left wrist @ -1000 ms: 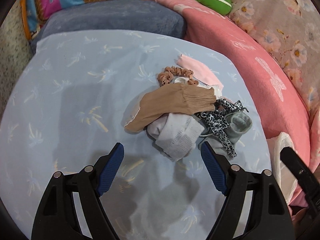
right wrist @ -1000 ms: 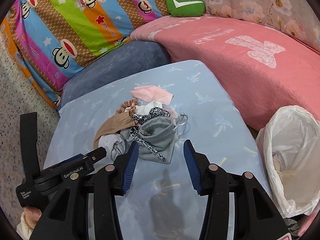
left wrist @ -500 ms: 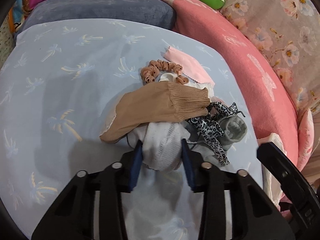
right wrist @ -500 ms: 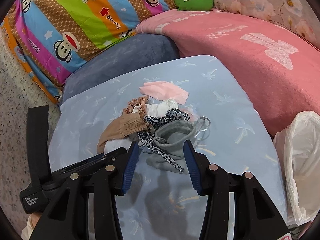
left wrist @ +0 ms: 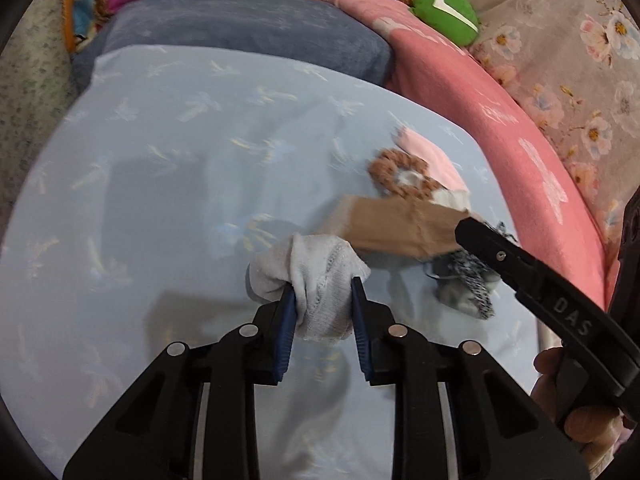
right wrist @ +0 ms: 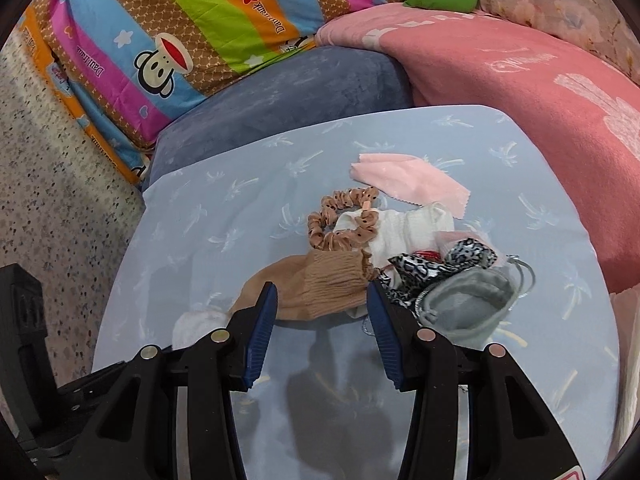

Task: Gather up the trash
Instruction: 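Grasp the white sock with the left tool while the right tool grasps the brown stocking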

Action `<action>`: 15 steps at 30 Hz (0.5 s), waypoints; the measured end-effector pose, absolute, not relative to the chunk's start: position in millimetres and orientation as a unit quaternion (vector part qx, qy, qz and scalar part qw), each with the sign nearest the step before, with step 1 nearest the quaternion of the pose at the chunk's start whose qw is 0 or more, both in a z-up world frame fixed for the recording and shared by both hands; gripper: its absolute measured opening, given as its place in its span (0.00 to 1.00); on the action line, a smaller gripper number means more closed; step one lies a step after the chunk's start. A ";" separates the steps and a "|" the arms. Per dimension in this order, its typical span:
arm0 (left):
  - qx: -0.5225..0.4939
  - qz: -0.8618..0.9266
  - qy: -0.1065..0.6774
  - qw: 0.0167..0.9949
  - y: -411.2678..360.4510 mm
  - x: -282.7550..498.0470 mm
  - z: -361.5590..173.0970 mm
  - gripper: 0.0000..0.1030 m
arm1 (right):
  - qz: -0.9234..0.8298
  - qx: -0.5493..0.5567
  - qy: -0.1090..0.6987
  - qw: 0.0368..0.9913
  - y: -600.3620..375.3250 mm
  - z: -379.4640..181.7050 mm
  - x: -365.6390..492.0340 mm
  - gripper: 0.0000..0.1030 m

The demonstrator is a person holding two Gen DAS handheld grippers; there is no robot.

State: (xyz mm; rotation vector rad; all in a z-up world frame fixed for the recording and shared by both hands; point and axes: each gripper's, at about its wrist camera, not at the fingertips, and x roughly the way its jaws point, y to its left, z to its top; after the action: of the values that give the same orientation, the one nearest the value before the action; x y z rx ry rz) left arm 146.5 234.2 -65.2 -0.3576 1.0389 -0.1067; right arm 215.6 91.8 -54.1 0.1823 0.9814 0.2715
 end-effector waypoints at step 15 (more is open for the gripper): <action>-0.163 -0.001 0.485 0.859 268.2 160.9 -67.9 0.25 | 0.158 0.068 0.507 0.844 142.1 -92.9 230.9 0.45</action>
State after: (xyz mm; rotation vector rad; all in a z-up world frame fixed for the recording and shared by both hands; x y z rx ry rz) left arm 160.9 268.2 -67.9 -0.3427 1.0179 -0.0031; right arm 230.9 142.1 -92.9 0.1434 1.0707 0.3330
